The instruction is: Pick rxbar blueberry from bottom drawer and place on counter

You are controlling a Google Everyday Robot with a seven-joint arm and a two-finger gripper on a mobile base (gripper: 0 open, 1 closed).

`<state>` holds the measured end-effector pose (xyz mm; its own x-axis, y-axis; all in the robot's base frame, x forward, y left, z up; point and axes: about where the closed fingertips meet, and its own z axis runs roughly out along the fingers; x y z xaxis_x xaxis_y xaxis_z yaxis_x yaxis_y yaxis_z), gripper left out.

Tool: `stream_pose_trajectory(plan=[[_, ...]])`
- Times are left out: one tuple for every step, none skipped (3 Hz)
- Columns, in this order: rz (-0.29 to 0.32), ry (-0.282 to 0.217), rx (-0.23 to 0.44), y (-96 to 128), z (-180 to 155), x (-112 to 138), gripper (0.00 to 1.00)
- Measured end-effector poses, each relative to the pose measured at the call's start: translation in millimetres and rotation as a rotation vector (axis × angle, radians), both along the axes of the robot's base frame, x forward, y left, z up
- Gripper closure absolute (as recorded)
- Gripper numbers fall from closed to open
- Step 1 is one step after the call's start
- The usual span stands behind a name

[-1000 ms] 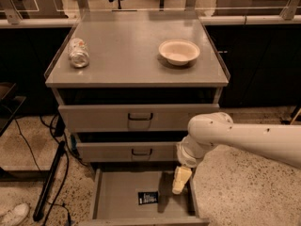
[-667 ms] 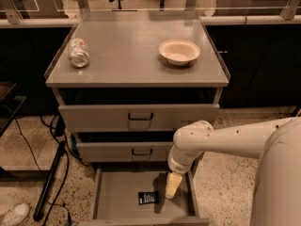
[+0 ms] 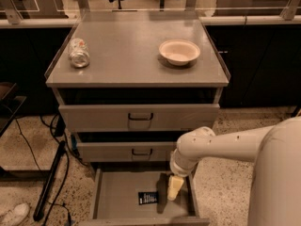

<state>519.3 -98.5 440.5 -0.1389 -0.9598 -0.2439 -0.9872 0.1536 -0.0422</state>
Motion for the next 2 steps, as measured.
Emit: stream_pose_trajectory(plan=[[0.045,-0.027,0.020,-4.1,-25.7,1.0,0.00],[0.045,-0.027,0.020,-4.1,-25.8,1.0,0.00]])
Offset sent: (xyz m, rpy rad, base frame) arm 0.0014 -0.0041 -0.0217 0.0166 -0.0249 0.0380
